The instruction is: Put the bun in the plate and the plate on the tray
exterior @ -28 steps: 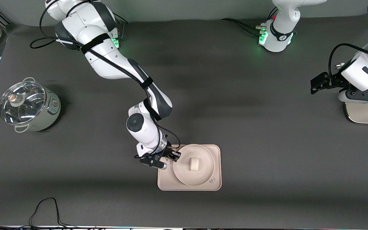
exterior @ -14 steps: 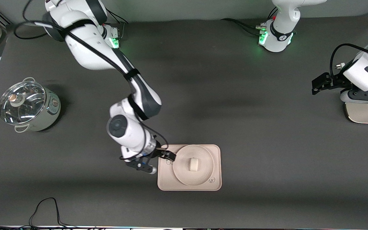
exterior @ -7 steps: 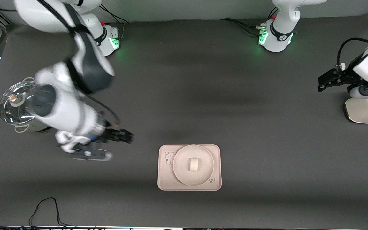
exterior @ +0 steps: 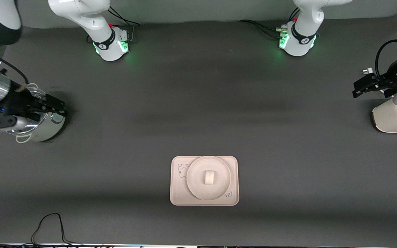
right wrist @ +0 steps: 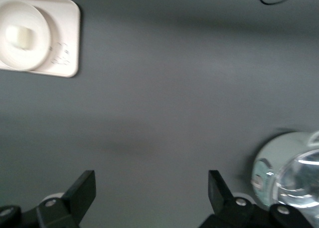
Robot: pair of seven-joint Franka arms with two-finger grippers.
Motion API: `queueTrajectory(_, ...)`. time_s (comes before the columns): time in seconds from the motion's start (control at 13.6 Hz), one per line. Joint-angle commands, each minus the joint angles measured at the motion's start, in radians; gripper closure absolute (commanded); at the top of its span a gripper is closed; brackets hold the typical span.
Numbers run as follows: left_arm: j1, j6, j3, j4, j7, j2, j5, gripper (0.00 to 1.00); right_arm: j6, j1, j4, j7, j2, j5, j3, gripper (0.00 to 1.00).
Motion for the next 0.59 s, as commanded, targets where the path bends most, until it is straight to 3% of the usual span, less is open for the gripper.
queueTrajectory(0.0, 0.002, -0.019, -0.003, 0.012, -0.036, -0.006, 0.004, 0.0, 0.016, 0.002, -0.056, -0.096, -0.026, -0.033, -0.049, 0.0)
queueTrajectory(0.51, 0.002, -0.019, -0.003, 0.014, -0.036, -0.005, 0.004, 0.0, 0.047, 0.005, -0.12, -0.085, -0.067, -0.083, -0.057, 0.0)
